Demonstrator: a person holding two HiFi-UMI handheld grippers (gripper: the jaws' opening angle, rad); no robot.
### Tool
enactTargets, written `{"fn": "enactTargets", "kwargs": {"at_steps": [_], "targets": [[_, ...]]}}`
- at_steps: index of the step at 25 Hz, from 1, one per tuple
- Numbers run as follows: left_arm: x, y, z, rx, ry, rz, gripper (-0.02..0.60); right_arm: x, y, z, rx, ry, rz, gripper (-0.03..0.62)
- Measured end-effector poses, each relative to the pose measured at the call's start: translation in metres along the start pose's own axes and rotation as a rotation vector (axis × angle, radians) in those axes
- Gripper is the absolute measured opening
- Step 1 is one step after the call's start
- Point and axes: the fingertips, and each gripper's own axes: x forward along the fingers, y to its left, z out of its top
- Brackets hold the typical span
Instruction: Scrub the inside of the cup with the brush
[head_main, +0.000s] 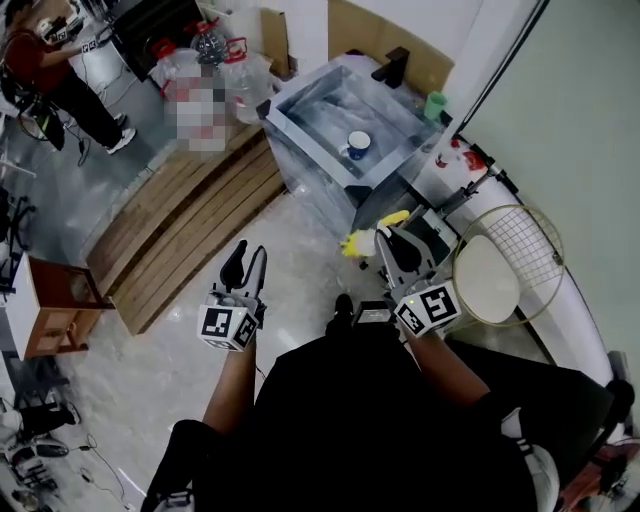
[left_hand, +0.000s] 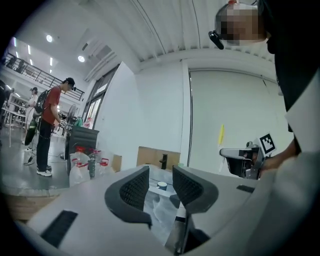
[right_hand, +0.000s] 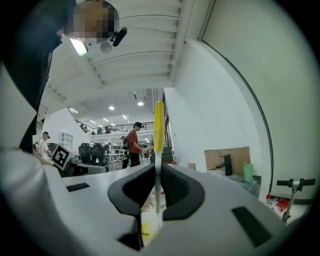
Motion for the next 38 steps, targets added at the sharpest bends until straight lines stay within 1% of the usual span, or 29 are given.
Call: {"fn": "enactTargets", "kwargs": {"at_steps": [4, 6, 11, 15, 19, 24, 30, 35, 38], "targets": [[0.055, 0.002, 0.006, -0.003, 0.008, 0.004, 0.163, 0.026, -0.042, 0.003, 0.019, -0.004, 0.011, 0.048], [0.077, 0.000, 0.010, 0.002, 0.005, -0.007, 0.161, 0.036, -0.060, 0.005, 0.031, -0.010, 0.013, 0.048], [0.122, -0.004, 0.007, 0.021, 0.012, -0.046, 0.155, 0.056, -0.102, 0.003, 0.056, -0.044, -0.002, 0.048], [0.154, -0.003, 0.010, 0.016, 0.020, -0.066, 0.155, 0.069, -0.125, 0.007, 0.055, -0.057, -0.019, 0.048], [0.187, 0.009, 0.011, 0.021, 0.018, -0.087, 0.155, 0.086, -0.147, 0.007, 0.059, -0.070, -0.051, 0.048], [0.239, 0.034, 0.008, 0.021, 0.026, -0.116, 0.155, 0.113, -0.178, 0.001, 0.056, -0.078, -0.101, 0.048], [0.318, 0.065, -0.007, 0.059, 0.061, -0.213, 0.156, 0.154, -0.222, -0.011, 0.045, -0.063, -0.171, 0.048], [0.379, 0.077, -0.021, 0.108, 0.123, -0.333, 0.156, 0.180, -0.247, -0.016, 0.019, -0.038, -0.253, 0.048], [0.413, 0.080, -0.039, 0.126, 0.142, -0.418, 0.156, 0.189, -0.265, -0.021, 0.019, -0.019, -0.318, 0.048]]}}
